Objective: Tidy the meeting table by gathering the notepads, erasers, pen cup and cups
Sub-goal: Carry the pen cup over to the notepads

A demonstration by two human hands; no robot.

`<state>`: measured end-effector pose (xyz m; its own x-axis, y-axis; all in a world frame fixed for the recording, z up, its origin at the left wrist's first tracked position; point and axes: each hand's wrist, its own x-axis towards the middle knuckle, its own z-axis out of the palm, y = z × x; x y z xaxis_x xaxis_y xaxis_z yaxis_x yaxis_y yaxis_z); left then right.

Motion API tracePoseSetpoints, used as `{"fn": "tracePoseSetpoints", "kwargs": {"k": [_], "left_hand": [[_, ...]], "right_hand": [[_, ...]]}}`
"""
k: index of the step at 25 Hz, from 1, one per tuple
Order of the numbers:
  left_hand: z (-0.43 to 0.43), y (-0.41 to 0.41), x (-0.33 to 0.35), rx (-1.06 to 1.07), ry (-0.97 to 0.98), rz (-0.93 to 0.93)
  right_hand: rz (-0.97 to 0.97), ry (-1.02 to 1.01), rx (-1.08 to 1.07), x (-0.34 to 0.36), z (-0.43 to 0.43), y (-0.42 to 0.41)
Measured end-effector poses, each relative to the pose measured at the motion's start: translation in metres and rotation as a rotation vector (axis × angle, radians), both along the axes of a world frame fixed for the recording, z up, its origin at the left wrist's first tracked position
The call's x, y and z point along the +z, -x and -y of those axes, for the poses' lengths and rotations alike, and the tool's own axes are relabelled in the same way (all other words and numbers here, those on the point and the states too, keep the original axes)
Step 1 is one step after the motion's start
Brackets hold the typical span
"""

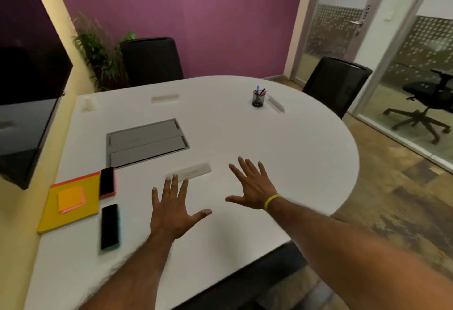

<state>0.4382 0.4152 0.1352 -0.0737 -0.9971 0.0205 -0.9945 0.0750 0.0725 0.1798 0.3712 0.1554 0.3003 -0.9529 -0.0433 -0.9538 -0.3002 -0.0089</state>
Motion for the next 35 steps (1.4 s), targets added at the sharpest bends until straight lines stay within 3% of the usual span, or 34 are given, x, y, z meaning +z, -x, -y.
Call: {"fn": "tracePoseSetpoints", "kwargs": {"k": [7,17,26,35], "left_hand": [[-0.008,0.179,0.051,-0.090,0.050,-0.025],[0.028,0.321,0.052,-0.261,0.042,0.066],[0.171,0.396,-0.016,-0.204,-0.044,-0.080],[0.285,0.424,-0.042,-0.101,-0.092,-0.063]], "right_hand": [[-0.030,0.012,-0.086,0.039,-0.040,0.179],[-0.013,-0.027,-0.193,0.015,-0.039,0.311],[-0.087,-0.128,-0.203,-0.016,0.079,0.396],[-0.049,-0.164,-0.134,-0.031,0.227,0.441]]}}
